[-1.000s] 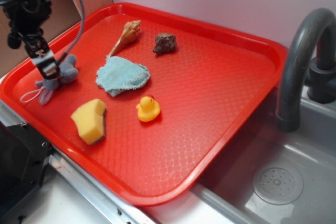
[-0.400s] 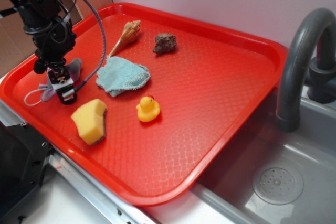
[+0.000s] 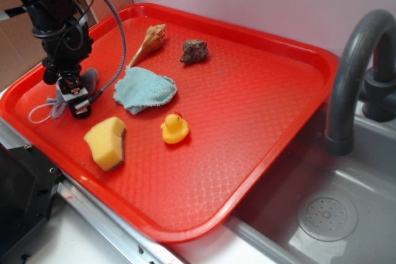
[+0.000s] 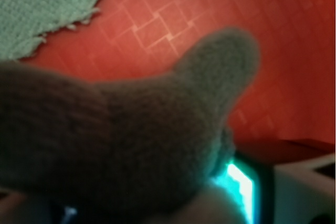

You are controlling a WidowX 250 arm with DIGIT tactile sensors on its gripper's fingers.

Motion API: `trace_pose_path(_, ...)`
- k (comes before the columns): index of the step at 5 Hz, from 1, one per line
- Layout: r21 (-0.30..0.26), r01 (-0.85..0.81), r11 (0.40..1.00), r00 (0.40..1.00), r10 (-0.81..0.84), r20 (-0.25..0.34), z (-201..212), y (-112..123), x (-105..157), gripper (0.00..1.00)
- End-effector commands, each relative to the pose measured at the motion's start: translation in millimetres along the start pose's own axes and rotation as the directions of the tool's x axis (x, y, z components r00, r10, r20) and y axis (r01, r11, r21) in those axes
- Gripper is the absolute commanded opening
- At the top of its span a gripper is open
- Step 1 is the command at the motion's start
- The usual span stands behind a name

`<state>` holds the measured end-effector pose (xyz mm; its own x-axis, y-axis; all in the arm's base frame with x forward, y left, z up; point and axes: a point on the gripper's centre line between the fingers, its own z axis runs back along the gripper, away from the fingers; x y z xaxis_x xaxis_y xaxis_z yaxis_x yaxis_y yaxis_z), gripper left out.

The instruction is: Grab the gray animal.

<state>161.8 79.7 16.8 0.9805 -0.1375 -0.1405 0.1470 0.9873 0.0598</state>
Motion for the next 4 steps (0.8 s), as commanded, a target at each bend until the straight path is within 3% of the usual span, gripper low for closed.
trace_pose_path(1,-0.02,-0.371,0.928,0.922,0.371,0.112,92.5,-24.8,-3.1,0.0)
trace_pose_path(2,-0.107,-0.317,0.942,0.933,0.33,0.146,129.8,-44.7,8.5,0.0)
trace_pose_path(3,-0.136,-0.304,0.943,0.924,0.327,0.197,163.0,-63.5,12.7,0.0)
trace_pose_path(4,-0.183,-0.268,0.946,0.93,0.303,0.207,153.0,-61.3,14.8,0.0)
